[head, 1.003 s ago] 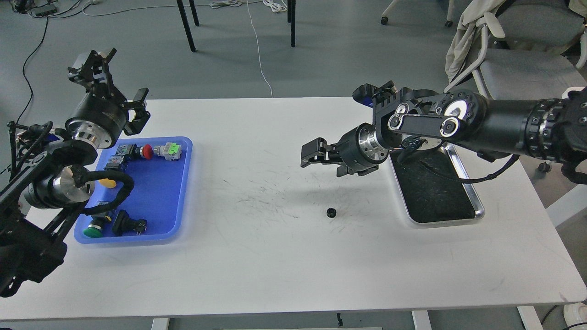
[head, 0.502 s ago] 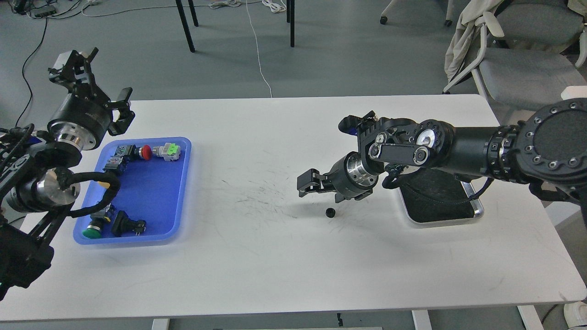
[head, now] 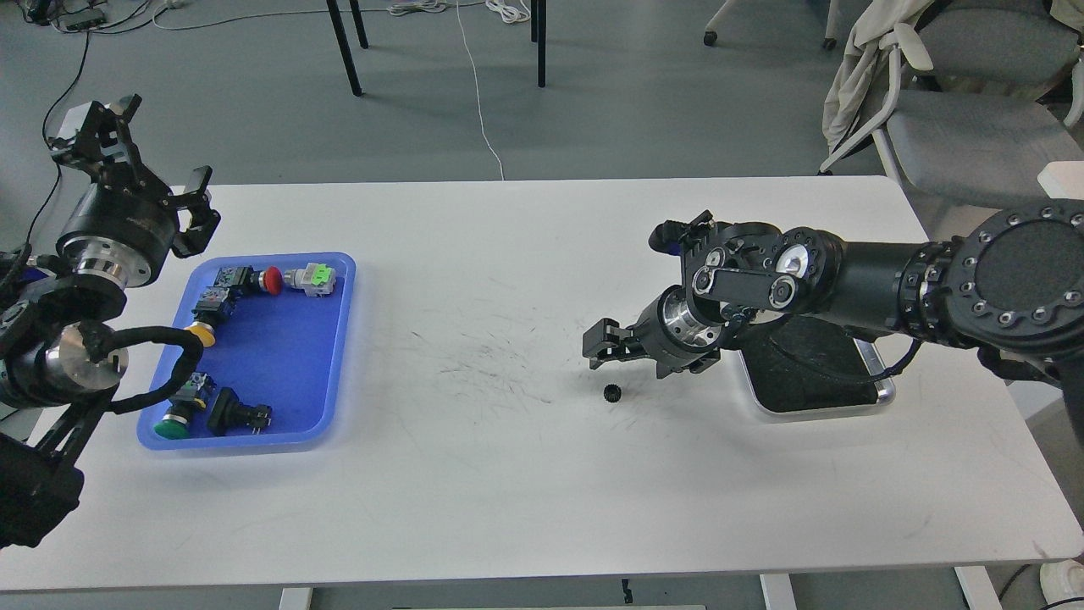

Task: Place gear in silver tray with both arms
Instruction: 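Reach the right gripper down to the second gear and close on it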

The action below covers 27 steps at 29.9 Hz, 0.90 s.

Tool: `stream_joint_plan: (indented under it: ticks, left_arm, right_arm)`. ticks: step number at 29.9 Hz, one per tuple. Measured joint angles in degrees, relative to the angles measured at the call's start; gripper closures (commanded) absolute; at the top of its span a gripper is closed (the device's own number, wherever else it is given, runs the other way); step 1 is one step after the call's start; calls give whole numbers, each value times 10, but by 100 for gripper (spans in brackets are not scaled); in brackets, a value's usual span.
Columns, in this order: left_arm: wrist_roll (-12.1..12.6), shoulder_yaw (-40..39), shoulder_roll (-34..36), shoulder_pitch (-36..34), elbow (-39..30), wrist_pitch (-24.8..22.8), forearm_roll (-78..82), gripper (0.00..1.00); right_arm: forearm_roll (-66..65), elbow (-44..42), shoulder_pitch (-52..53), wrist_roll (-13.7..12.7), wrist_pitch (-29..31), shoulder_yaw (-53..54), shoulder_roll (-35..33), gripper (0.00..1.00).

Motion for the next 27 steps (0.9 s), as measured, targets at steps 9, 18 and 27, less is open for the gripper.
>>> stream_joint_plan:
  ticks: [9,18,27]
  left_arm:
    - [0,0,-3,0,-1,0,0,2]
    - [0,0,-3,0,-14,0,0,2]
    - [0,0,-5,0,-20,1,0,2]
  right_arm:
    - [11,10,-4,0,1,28,0,6]
    - [7,30,-5,-8,2,31,0,10]
    - [-1,31,-6,-26,2,31,0,23]
